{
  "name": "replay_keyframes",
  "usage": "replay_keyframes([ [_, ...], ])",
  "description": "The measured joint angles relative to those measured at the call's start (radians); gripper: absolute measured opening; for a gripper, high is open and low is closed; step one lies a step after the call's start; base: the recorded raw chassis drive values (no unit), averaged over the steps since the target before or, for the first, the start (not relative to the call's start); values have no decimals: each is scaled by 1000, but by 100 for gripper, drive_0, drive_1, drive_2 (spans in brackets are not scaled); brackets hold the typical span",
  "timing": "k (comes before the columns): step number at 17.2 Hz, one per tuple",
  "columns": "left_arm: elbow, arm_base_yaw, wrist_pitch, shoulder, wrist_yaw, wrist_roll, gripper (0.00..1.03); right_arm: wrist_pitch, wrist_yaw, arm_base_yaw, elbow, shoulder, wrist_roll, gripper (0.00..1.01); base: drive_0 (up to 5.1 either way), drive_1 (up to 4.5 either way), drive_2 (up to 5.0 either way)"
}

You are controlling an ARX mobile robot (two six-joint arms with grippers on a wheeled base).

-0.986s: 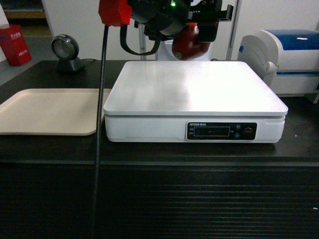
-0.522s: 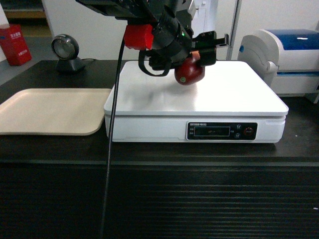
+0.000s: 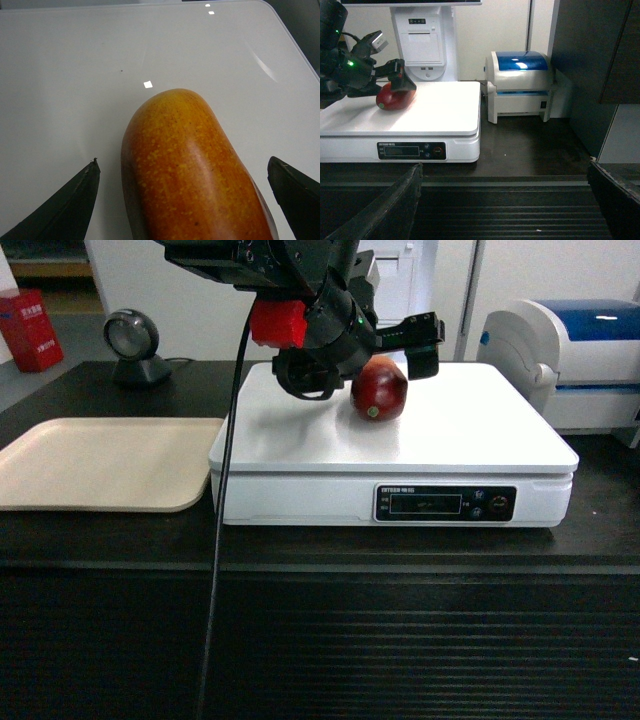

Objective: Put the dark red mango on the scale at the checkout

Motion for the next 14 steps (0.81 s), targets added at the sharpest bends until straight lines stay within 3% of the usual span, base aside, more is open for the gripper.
replay_keyframes([
  [3,-5,0,42,-2,9,17,98,0,0,0,0,0,0,98,0,0,0],
  [5,-54,0,140,-38,-27,78,98,0,0,0,0,0,0,98,0,0,0],
  [7,-134,0,274,-116,-29,150,98,0,0,0,0,0,0,98,0,0,0],
  [10,-335,0,533,-309,111,241,98,0,0,0,0,0,0,98,0,0,0],
  [12,-490,13,639,-454,210,238,98,0,0,0,0,0,0,98,0,0,0],
  [14,-618,45,716,-554,224,226,98,0,0,0,0,0,0,98,0,0,0],
])
